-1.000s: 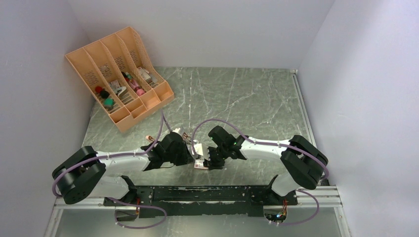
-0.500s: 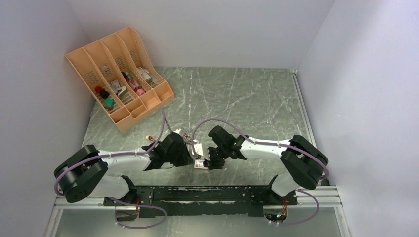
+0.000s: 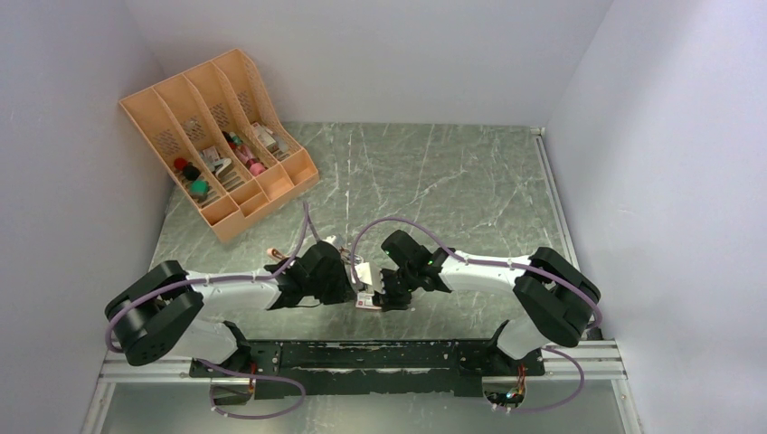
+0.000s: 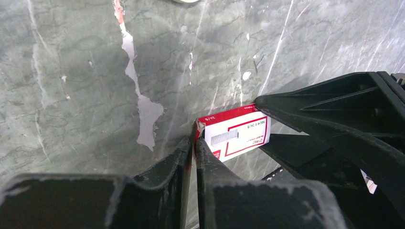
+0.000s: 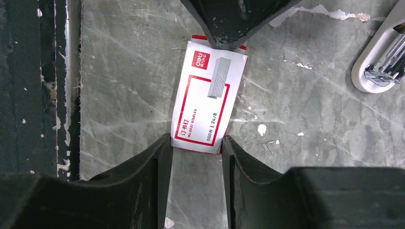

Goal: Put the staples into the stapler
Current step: Open the staple box at the center of the board.

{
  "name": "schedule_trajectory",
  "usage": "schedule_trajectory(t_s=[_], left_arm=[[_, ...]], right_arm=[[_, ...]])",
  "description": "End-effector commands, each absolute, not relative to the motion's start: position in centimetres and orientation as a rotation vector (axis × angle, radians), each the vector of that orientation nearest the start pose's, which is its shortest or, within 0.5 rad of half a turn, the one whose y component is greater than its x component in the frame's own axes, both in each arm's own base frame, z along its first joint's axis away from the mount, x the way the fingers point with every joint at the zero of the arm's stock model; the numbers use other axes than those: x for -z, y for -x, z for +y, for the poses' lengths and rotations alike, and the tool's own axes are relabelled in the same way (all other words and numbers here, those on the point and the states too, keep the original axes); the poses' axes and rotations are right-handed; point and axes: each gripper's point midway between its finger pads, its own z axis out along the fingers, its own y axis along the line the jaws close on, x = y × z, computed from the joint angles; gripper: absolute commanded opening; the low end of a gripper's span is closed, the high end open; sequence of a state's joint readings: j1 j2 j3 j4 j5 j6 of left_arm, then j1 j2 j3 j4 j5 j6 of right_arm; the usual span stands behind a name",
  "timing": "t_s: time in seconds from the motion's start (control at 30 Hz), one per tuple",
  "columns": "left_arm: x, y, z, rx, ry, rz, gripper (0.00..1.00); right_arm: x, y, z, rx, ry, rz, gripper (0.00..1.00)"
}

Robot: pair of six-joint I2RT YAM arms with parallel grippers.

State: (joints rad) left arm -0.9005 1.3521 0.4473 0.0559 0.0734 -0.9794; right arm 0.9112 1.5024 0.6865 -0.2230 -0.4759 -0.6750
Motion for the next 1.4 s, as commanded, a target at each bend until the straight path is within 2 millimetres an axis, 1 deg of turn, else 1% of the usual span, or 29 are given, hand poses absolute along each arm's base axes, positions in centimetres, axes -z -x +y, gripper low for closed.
schedule_trajectory(t_s=[0.0, 0.13, 0.2, 0.27, 0.43, 0.57, 0.93, 1.37], left_arm=[[-1.9, -15.3, -28.0, 0.873, 0.020, 2.642, 0.16], [-1.6, -15.3, -28.2, 0.868, 0.009, 2.652, 0.14], [-1.5, -15.2, -28.2, 0.860, 0.006, 2.658, 0.09], [-1.4, -15.2, -28.0, 0.844, 0.001, 2.663, 0.07], [-1.1, -15.5, -27.0, 0.744, -0.001, 2.685, 0.07], [-1.3, -15.7, -26.4, 0.692, -0.002, 2.681, 0.07], [-0.9, -15.6, -25.6, 0.656, 0.004, 2.689, 0.07], [-0.4, -15.4, -24.2, 0.584, 0.016, 2.695, 0.07]], right_arm=[[-1.1, -14.3, 27.6, -0.704, 1.975, 1.712, 0.42], [-1.1, -14.3, 27.6, -0.705, 1.977, 1.712, 0.42], [-1.1, -14.3, 27.5, -0.703, 1.975, 1.713, 0.42], [-1.1, -14.3, 27.5, -0.701, 1.975, 1.713, 0.42], [-1.0, -14.3, 27.5, -0.699, 1.977, 1.718, 0.42], [-1.0, -14.3, 27.5, -0.699, 1.977, 1.716, 0.42], [-1.0, -14.3, 27.4, -0.696, 1.979, 1.719, 0.41], [-0.8, -14.3, 27.1, -0.688, 1.990, 1.731, 0.41]])
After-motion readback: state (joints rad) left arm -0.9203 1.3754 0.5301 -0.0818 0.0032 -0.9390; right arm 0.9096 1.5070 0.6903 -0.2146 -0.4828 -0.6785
